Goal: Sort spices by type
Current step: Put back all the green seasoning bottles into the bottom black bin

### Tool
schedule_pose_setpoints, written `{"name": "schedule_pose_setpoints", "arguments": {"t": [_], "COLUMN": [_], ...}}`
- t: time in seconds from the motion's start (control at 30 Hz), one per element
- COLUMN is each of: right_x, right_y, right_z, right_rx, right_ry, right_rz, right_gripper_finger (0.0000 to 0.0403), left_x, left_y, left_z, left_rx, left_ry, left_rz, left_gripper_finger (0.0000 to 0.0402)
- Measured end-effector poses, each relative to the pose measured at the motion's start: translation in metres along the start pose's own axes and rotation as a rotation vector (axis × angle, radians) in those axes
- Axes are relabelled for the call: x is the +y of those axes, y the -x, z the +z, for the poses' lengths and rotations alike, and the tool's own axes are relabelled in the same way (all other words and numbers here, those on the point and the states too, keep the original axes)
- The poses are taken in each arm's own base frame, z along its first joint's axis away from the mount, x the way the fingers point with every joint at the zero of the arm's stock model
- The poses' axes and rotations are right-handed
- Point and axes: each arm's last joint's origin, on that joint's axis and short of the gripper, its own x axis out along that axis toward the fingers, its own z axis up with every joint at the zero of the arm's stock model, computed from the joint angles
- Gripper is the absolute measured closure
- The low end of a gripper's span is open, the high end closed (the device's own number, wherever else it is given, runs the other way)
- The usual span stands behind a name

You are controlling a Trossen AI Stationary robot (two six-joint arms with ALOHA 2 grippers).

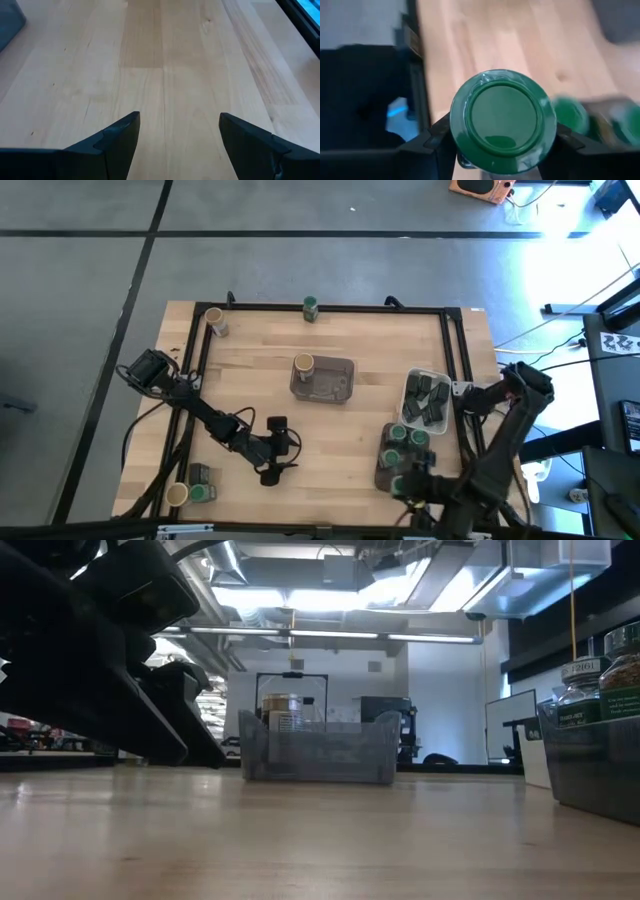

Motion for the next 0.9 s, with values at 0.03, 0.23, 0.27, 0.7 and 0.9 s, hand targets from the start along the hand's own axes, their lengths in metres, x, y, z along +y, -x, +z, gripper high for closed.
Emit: {"name": "schedule_pose_setpoints", "arguments": {"t": [0.03,0.23,0.27,0.7,0.9], "right_x": [-0.001,-0.010,-0.012,-0.050,-0.056], "right_y": [0.002,0.005,0.004,-0.050,-0.060], "right_z": [-0.006,-0.043,-0.048,-0.099,-0.108], "right_rx": [0.008,-0.010,-0.024,-0.061,-0.048], "right_ry": [-0.009,-0.079,-0.080,-0.141,-0.145], "right_rz": [-0.025,-0.162,-0.184,-0.339,-0.334], "right_gripper_finger": [0.0199,0.0198,0.0198,0.0198,0.0198], "left_x": [0.000,0.000,0.000,0.000,0.000], "left_y": [0.000,0.000,0.000,0.000,0.000], "left_z": [0.000,0.000,0.000,0.000,0.000], "left_rx": [0.000,-0.003,-0.003,-0.005,-0.005], "left_ry": [-0.002,-0.005,-0.006,-0.010,-0.018], "left_rz": [0.001,0.007,0.007,0.010,0.011], "left_gripper_finger": [0.0133,0.0133,0.0133,0.0133,0.0133]}}
